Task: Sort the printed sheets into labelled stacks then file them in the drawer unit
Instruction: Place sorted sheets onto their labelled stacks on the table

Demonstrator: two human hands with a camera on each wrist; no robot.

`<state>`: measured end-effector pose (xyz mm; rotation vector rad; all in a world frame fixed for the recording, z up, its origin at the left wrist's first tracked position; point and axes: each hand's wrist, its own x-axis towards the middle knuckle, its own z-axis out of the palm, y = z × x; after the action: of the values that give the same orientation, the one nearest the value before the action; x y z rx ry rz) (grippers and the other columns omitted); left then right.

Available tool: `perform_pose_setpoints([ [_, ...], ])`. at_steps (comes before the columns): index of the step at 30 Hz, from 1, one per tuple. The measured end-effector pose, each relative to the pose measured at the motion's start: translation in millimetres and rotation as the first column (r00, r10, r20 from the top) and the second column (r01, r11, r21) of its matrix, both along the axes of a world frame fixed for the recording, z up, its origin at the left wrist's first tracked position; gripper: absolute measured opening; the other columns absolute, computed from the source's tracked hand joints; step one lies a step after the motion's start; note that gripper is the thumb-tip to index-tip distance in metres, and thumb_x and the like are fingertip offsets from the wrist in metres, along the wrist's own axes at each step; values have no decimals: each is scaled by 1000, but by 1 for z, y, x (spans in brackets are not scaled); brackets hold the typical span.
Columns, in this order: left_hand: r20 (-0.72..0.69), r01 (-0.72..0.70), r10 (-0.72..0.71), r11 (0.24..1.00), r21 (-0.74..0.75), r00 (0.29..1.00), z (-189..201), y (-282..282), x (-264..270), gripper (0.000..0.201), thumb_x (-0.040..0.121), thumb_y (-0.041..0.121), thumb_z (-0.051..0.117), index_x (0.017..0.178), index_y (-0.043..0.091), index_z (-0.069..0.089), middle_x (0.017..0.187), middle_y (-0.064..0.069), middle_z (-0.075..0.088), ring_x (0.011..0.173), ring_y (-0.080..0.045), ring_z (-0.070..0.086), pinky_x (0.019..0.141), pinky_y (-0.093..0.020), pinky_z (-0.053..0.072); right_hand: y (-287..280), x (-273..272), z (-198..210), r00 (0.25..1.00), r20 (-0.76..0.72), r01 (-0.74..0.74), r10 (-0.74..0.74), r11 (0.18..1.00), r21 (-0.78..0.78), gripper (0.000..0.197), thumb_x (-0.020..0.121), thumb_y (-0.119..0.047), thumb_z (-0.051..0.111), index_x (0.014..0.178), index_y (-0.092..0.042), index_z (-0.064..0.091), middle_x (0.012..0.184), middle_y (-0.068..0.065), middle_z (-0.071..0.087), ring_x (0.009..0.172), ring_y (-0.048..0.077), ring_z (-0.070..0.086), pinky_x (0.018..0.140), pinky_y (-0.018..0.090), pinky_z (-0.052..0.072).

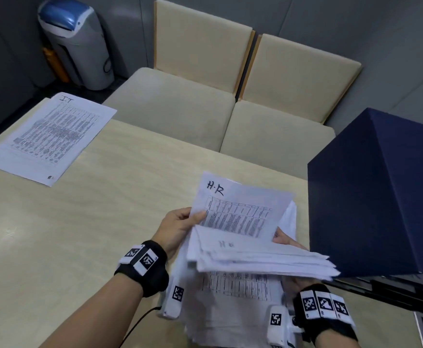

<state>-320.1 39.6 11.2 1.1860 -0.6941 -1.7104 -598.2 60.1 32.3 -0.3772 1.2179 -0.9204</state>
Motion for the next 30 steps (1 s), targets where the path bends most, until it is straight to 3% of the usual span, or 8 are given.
perform_pose_setpoints([
  [3, 115, 90, -94, 995, 38, 989, 5, 2, -4, 50, 84, 50, 62, 60, 6, 67, 67, -7, 69, 58, -23, 60, 60, -26, 48, -4, -4, -6, 993, -81, -80, 80, 997, 5, 39, 61, -43, 89, 87, -16, 77, 76, 6, 76, 58, 15, 73, 49, 26, 59],
  [5, 259, 96, -112, 993, 73, 960, 2, 0, -5, 81, 83, 75, 47, 62, -1, 64, 69, -10, 67, 60, -29, 55, 64, -27, 44, 0, -1, -12, 987, -125, 80, -96, 989, -124, 14, 86, -27, 77, 75, -19, 78, 80, 7, 75, 70, 20, 72, 59, 28, 60],
  [10, 572, 33, -55, 998, 48, 819, -17, -8, -17, 45, 81, 52, 75, 83, 7, 70, 73, -2, 71, 65, -21, 63, 66, -30, 51, 19, -12, -17, 949, -126, 287, -289, 957, -37, 27, 110, -16, 28, 113, -17, 55, 140, 19, 57, 75, 13, 68, 80, 36, 50],
  [15, 886, 79, -101, 994, 72, 452, -17, -13, -32, 22, 82, 32, 73, 86, 17, 58, 89, -2, 65, 85, -23, 62, 67, -31, 44, 15, -21, -15, 926, -211, 310, -314, 949, -52, 26, 105, -6, 36, 105, -12, 61, 98, 12, 64, 85, 22, 62, 67, 32, 50],
  [18, 829, 160, -35, 985, -67, 558, -11, -13, -31, 20, 84, 1, 57, 85, 17, 70, 88, -1, 71, 87, -21, 66, 76, -30, 52, 19, -14, -2, 942, -261, 230, -211, 972, 44, 27, 107, -11, 38, 87, -15, 54, 64, 11, 65, 68, 24, 59, 52, 23, 49],
  [21, 618, 291, -247, 956, 31, 746, 0, -6, -23, 34, 85, -11, 49, 84, 10, 75, 90, -7, 75, 89, -19, 66, 75, -27, 49, 15, -5, 1, 959, -257, 127, -119, 992, 14, 14, 98, -11, 59, 107, -5, 68, 95, 20, 77, 86, 37, 72, 74, 42, 57],
  [27, 208, 80, -97, 993, 87, 973, 26, 9, -18, 50, 95, 58, 53, 115, 16, 71, 109, -3, 75, 92, -15, 72, 80, -29, 54, 2, 12, 12, 920, -380, 35, -94, 987, -159, 20, 102, -12, 56, 118, -18, 67, 117, 7, 75, 102, 23, 74, 81, 37, 56],
  [30, 182, 39, -18, 993, -113, 983, 53, 6, -24, 47, 86, 27, 77, 127, 12, 58, 118, -6, 72, 106, -23, 70, 97, -47, 54, -11, 26, 50, 880, -410, 60, -240, 912, -406, 20, 103, -13, 54, 115, -26, 66, 114, -1, 76, 105, 15, 73, 85, 33, 57],
])
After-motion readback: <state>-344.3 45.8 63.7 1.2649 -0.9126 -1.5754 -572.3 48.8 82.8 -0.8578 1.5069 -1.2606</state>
